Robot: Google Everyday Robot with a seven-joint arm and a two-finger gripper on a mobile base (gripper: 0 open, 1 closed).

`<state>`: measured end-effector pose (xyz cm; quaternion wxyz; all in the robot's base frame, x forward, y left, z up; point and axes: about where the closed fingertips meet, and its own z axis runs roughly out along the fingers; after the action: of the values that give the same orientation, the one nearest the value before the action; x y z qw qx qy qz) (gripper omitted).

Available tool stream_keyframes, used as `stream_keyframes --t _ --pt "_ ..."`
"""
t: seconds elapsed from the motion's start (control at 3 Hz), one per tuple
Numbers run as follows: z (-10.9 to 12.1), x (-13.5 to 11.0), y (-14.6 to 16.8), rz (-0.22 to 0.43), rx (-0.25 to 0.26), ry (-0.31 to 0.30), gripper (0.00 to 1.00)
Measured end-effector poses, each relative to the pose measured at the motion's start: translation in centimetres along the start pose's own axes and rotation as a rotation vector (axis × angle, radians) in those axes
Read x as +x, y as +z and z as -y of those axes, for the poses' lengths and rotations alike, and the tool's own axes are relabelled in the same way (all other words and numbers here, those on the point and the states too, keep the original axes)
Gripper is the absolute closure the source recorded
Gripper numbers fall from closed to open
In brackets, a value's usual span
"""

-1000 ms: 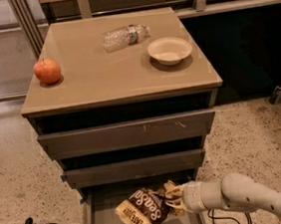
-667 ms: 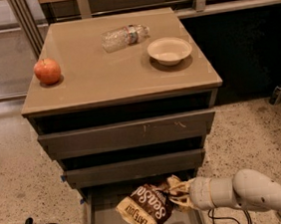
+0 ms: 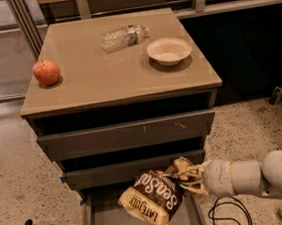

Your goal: Pick brown chip bag from bottom drawer and place on counter

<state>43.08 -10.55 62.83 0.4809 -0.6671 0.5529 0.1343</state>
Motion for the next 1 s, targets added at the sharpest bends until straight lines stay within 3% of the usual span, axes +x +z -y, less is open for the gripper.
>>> stream_keyframes --t 0.33,0.67,1.0 --pt "4.4 -6.5 -4.0 -0.016 0.063 -0.095 1.00" --pt "5.0 -6.6 -4.0 -0.019 0.064 -0.100 1.00" --pt "8.7 -7.6 -3.4 -0.041 0.056 -0.152 1.00"
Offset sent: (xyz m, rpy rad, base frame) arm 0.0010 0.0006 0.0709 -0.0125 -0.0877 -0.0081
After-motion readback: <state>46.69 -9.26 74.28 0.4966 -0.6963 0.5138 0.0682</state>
